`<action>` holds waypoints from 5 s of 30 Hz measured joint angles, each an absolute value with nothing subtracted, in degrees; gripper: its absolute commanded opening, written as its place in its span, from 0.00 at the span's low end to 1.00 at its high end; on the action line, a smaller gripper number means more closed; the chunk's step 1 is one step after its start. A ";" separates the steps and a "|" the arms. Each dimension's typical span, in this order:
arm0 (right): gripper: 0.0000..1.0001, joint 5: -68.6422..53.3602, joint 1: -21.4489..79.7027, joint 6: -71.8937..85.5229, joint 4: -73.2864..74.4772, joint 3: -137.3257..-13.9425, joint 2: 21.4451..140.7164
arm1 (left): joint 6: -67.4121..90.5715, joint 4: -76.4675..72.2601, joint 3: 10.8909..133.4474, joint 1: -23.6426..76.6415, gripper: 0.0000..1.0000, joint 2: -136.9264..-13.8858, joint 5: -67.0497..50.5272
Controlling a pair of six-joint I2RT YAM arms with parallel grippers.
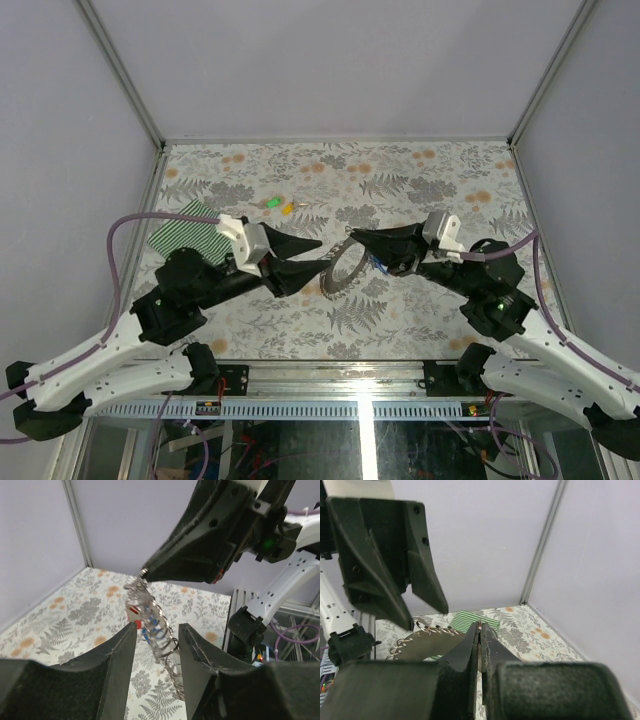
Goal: Put the keys on the keyring
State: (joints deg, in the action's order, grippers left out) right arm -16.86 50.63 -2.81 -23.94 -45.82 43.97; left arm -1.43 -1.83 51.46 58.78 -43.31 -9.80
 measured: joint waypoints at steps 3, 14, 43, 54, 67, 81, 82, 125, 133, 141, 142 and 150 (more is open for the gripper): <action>0.00 -19.73 50.63 -2.81 -22.68 -45.78 42.72 | -1.10 -3.25 51.31 58.83 0.37 -41.54 -9.50; 0.00 -31.33 50.63 -0.78 -21.34 -45.43 42.17 | -0.12 -4.60 51.44 58.83 0.06 -43.48 -16.38; 0.00 -41.78 50.61 1.39 -21.19 -45.15 41.10 | -13.04 0.86 54.74 58.83 0.35 -45.82 -28.82; 0.00 -42.83 50.61 2.02 -21.15 -45.17 41.08 | -15.40 3.90 56.38 58.83 0.22 -47.75 -32.27; 0.00 -43.20 50.61 1.91 -18.44 -47.00 39.90 | -16.38 6.37 57.25 58.83 0.01 -47.77 -29.21; 0.00 -43.20 50.61 -0.08 -15.75 -48.03 38.30 | -13.37 5.80 57.25 58.83 0.31 -47.88 -25.32; 0.00 -43.22 50.61 -0.19 -15.46 -48.03 38.28 | -13.54 5.72 57.25 58.83 0.33 -47.88 -25.80; 0.00 -45.95 50.61 -0.19 -15.46 -48.05 39.55 | -21.04 3.33 58.67 58.83 0.00 -50.48 -37.67; 0.00 -43.53 50.57 -3.60 -13.78 -48.56 39.35 | -13.23 3.99 60.20 58.83 0.00 -51.94 -31.64; 0.00 -40.86 50.50 -9.13 -8.80 -49.58 38.98 | -4.47 5.43 61.12 58.87 0.00 -53.39 -25.41; 0.00 -40.45 50.50 -9.93 -8.10 -49.84 38.98 | -3.27 6.15 61.67 58.87 0.00 -53.69 -24.56; 0.00 -39.38 50.46 -15.55 -2.74 -52.38 38.96 | 2.37 11.44 67.42 58.89 0.00 -57.47 -21.10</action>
